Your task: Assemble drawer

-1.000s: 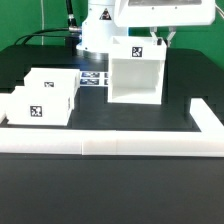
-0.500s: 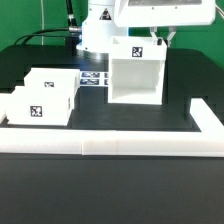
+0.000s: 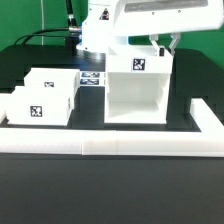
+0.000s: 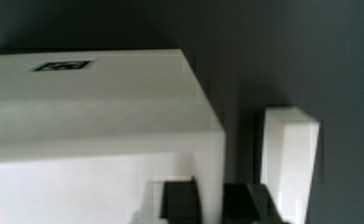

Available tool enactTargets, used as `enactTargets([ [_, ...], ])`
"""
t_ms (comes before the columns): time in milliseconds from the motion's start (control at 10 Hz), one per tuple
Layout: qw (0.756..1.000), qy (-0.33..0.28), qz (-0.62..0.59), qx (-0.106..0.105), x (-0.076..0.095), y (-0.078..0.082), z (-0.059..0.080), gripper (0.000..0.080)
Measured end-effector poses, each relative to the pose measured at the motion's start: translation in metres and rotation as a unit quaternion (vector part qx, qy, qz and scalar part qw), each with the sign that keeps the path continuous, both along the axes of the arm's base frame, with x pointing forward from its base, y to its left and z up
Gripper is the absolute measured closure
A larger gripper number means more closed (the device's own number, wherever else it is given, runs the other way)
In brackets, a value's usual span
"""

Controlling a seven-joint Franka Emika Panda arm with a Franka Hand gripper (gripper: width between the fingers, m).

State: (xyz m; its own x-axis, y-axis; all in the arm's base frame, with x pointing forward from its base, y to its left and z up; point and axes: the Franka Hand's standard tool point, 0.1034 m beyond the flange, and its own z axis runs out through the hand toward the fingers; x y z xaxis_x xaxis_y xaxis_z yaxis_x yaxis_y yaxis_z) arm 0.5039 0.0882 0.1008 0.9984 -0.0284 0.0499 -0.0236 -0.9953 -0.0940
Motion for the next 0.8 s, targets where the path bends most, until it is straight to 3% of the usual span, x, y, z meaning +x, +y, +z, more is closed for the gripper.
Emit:
enactTargets([
  [200,1.0,-0.019,-0.004,0.004,0.038,-0.007,0.001,0.0758],
  [300,1.0,-0.026,-0.005,0.005,0.049,-0.007,0.001,0.0758],
  [800,0.999,-0.027,-0.031,0.007,0.051,-0.006,0.002,0.0758],
])
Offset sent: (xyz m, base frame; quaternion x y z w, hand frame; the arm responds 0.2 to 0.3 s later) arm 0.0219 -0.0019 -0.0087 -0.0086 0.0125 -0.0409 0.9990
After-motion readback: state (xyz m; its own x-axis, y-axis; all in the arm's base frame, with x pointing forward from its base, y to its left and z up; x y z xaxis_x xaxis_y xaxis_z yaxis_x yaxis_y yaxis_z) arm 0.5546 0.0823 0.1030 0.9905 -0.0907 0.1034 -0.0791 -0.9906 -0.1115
